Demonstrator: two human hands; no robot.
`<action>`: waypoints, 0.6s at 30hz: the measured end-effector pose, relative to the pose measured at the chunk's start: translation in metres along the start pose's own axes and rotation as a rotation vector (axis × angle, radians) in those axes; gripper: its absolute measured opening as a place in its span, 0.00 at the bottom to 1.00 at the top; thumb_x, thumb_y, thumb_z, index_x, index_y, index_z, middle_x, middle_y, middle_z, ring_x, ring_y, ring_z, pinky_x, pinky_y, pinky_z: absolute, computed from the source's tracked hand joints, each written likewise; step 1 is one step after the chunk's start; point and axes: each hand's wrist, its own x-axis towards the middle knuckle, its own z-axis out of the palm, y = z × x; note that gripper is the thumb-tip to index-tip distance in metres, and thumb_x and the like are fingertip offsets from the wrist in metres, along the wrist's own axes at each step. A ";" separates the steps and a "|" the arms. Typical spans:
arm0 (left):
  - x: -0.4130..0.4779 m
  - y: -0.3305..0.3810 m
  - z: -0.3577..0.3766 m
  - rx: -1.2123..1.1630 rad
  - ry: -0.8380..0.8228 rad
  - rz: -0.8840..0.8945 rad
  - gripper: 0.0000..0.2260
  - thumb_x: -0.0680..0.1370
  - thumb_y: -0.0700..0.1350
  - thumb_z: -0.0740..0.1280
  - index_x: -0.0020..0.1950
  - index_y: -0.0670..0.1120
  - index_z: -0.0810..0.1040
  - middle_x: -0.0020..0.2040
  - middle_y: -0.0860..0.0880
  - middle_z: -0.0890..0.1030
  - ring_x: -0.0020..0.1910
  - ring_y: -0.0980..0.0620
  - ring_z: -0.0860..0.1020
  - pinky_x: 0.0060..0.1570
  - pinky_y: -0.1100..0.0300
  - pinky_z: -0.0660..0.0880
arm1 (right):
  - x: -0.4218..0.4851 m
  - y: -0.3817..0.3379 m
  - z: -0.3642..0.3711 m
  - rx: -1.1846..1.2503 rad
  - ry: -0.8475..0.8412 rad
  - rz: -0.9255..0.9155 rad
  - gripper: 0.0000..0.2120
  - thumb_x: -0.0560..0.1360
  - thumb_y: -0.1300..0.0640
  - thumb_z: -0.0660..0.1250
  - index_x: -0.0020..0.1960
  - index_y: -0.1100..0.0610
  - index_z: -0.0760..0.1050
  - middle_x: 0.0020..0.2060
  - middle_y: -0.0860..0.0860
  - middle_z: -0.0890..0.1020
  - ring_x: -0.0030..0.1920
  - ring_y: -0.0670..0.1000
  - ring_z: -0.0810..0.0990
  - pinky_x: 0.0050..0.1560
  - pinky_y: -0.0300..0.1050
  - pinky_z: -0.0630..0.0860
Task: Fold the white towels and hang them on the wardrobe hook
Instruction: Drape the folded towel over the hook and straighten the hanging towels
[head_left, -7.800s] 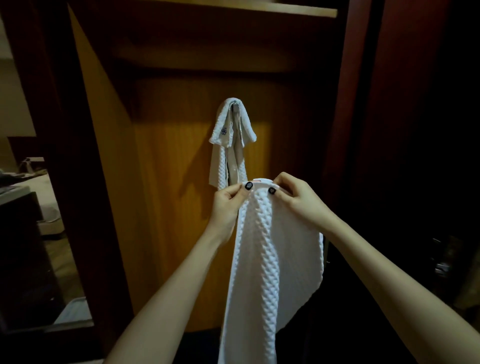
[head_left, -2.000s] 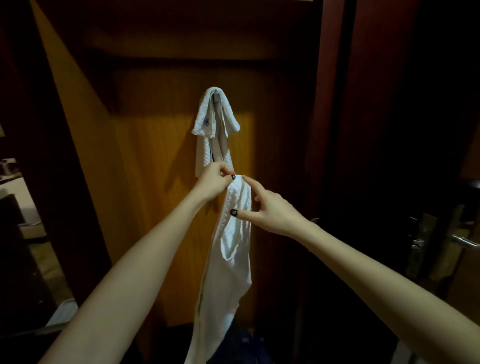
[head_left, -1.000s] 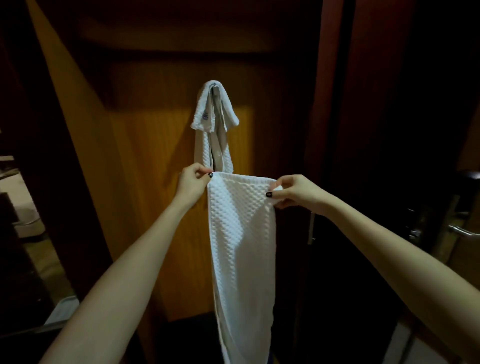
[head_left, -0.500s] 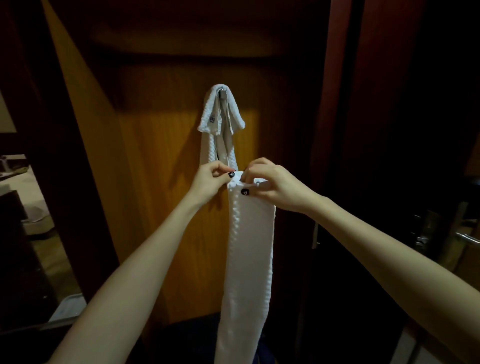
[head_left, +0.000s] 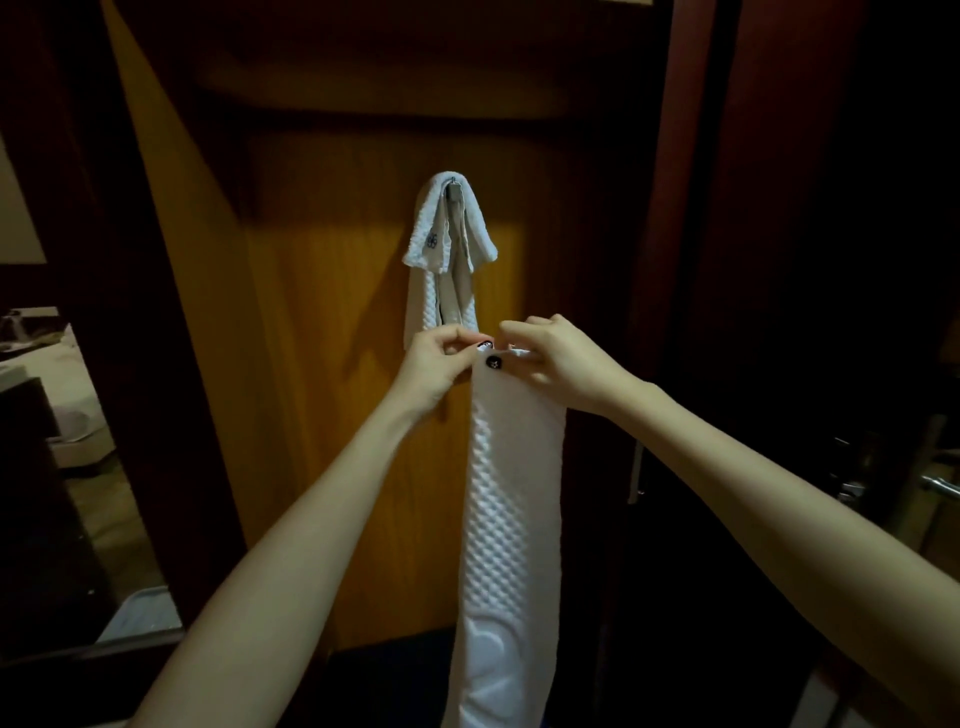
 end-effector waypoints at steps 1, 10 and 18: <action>0.000 0.001 0.003 -0.051 0.000 -0.012 0.07 0.76 0.35 0.69 0.42 0.46 0.82 0.37 0.50 0.84 0.38 0.55 0.82 0.40 0.63 0.79 | 0.002 0.001 0.002 -0.005 0.007 0.006 0.07 0.79 0.53 0.66 0.45 0.56 0.72 0.32 0.48 0.74 0.38 0.51 0.73 0.42 0.52 0.71; -0.003 0.005 -0.002 -0.204 -0.024 -0.047 0.06 0.76 0.34 0.66 0.49 0.40 0.82 0.46 0.44 0.84 0.47 0.48 0.81 0.50 0.57 0.79 | 0.006 0.000 -0.001 -0.026 0.035 0.106 0.11 0.78 0.47 0.65 0.46 0.55 0.73 0.33 0.47 0.72 0.39 0.51 0.71 0.36 0.47 0.65; -0.004 0.000 0.003 -0.186 -0.055 0.010 0.09 0.76 0.33 0.67 0.54 0.38 0.81 0.42 0.49 0.83 0.32 0.63 0.77 0.33 0.74 0.71 | 0.007 0.006 0.002 -0.029 0.069 0.184 0.13 0.77 0.46 0.66 0.49 0.55 0.76 0.36 0.48 0.72 0.38 0.48 0.68 0.37 0.46 0.66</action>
